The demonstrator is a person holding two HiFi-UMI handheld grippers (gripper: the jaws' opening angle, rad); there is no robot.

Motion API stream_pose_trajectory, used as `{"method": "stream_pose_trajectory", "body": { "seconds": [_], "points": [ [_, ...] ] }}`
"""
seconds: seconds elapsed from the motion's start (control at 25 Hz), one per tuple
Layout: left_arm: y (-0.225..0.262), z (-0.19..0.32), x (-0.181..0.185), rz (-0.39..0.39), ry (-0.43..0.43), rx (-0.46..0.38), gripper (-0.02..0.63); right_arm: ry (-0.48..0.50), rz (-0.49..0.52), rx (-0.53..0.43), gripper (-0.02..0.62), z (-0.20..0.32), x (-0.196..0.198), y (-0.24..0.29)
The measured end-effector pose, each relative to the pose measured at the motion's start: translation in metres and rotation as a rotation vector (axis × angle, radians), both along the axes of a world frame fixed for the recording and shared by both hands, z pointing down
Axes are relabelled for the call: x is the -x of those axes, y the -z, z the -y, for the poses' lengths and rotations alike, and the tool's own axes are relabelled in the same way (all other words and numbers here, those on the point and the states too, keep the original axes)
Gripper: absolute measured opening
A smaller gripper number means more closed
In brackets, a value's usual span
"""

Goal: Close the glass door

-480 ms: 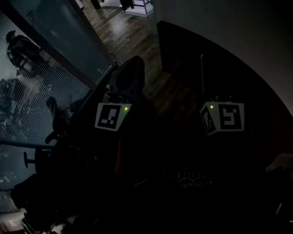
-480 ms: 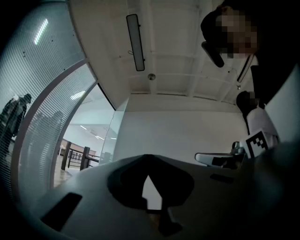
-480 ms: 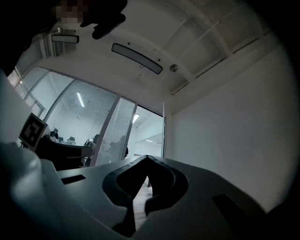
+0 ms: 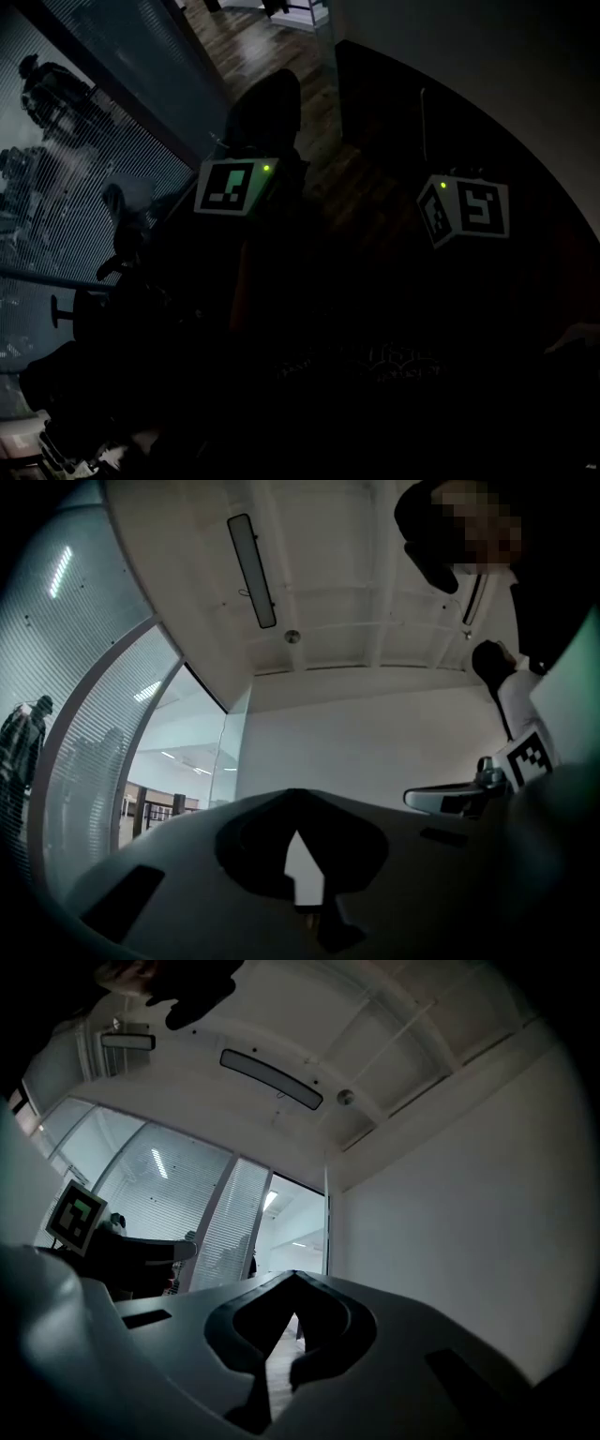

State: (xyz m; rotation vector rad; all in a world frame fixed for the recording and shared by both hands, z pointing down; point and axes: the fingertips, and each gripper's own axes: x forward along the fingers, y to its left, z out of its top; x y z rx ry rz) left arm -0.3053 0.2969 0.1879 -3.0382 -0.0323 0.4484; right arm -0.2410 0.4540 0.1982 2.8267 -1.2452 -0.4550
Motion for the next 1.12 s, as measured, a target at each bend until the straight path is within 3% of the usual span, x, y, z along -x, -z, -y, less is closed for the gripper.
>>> {"method": "stream_pose_trajectory", "body": {
  "seconds": [0.12, 0.72, 1.12],
  "points": [
    [0.009, 0.0, -0.008, -0.004, 0.006, -0.028, -0.006, -0.009, -0.004, -0.022, 0.002, 0.002, -0.01, 0.005],
    [-0.004, 0.016, -0.004, 0.023, 0.079, 0.017, -0.006, -0.02, 0.015, -0.019, 0.002, 0.006, -0.023, -0.003],
    [-0.01, 0.019, 0.0, 0.028, 0.086, 0.036, -0.006, 0.018, 0.071, -0.065, 0.002, 0.006, -0.025, -0.007]
  ]
}}
